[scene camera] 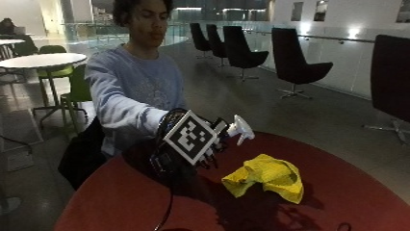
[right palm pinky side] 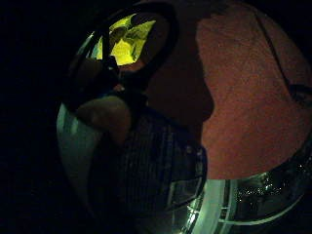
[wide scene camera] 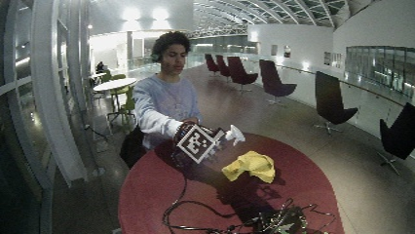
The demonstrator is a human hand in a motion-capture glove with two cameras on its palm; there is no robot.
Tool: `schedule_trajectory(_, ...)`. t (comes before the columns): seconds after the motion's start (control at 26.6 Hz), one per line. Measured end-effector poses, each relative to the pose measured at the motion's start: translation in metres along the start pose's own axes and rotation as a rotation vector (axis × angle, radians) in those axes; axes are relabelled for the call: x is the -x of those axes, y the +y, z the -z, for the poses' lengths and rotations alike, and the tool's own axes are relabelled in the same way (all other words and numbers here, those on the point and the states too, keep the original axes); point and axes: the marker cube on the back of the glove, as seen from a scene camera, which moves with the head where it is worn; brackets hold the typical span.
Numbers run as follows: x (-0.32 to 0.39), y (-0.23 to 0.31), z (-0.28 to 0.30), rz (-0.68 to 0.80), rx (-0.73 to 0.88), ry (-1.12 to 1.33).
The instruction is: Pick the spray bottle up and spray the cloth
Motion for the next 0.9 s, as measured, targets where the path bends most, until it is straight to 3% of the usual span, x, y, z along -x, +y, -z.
schedule_trajectory(0.19, 0.0040, -0.0123, -0.0003, -0.008, -0.071, -0.009)
schedule_trajectory(0.9, 0.0015, -0.0076, 0.0005, -0.025, -0.020, 0.035)
